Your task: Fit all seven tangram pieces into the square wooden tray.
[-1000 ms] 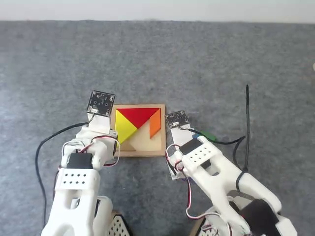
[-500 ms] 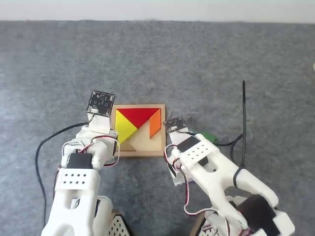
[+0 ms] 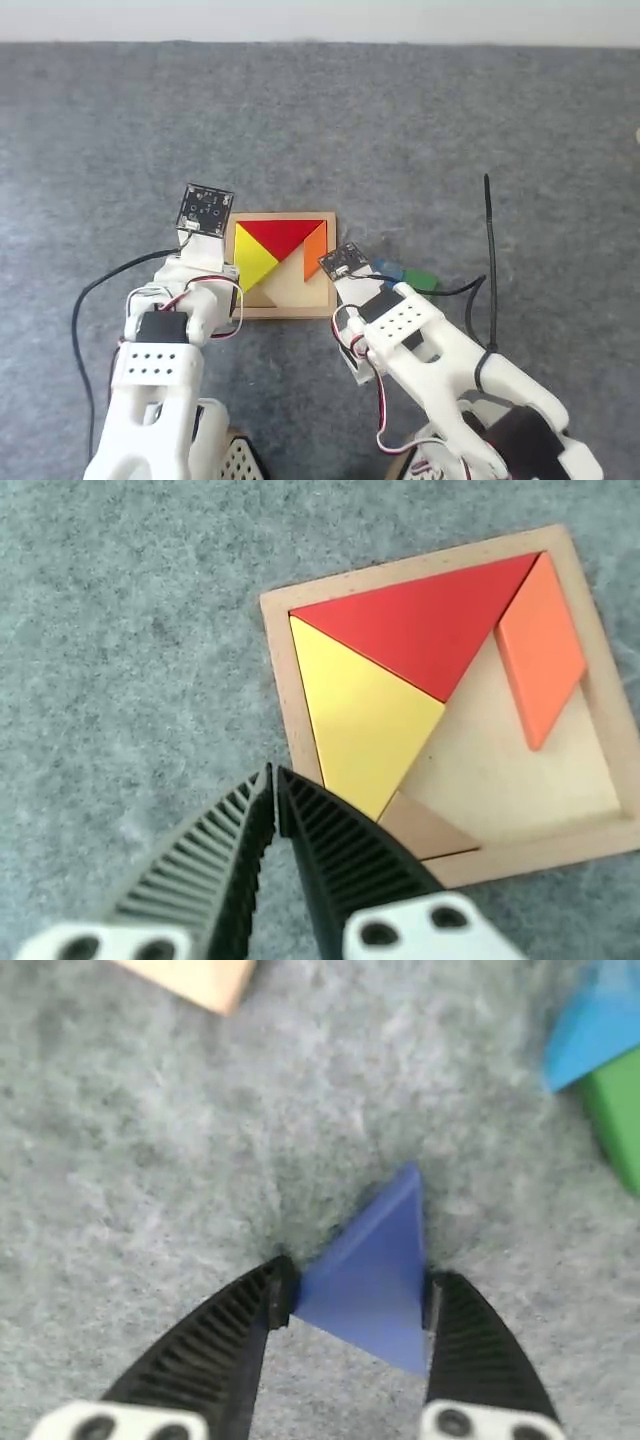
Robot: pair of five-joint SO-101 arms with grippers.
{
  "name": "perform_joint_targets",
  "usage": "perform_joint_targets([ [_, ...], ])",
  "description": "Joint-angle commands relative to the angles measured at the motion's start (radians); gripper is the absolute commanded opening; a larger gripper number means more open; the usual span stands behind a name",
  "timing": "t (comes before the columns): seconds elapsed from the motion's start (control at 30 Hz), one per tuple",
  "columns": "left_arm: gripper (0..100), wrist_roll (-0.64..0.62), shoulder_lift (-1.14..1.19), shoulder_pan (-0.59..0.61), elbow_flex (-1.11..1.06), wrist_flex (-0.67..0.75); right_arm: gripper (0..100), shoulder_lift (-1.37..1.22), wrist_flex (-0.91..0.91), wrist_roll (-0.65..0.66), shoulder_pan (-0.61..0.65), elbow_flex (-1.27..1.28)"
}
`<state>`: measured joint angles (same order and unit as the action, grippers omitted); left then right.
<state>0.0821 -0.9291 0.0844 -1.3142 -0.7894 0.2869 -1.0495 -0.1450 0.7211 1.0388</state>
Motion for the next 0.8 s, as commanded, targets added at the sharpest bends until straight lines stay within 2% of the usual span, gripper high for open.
perform_joint_targets([
  [0.0,1,0.012,-0.025,0.003,0.008,-0.011,14.7,-0.027,0.033,0.017,0.015,0.014],
  [0.2,1,0.012,-0.025,0.003,0.008,-0.011,14.7,-0.024,0.024,0.028,0.015,0.011],
  [0.4,1,0.012,-0.025,0.003,0.008,-0.011,14.4,-0.024,-0.076,0.06,-0.019,-0.078],
  [0.6,1,0.012,-0.025,0.003,0.008,-0.011,5.8,-0.024,-0.145,0.086,-0.041,-0.161],
  [0.77,1,0.012,-0.025,0.005,0.008,-0.012,5.8,-0.024,-0.156,0.087,-0.041,-0.192],
])
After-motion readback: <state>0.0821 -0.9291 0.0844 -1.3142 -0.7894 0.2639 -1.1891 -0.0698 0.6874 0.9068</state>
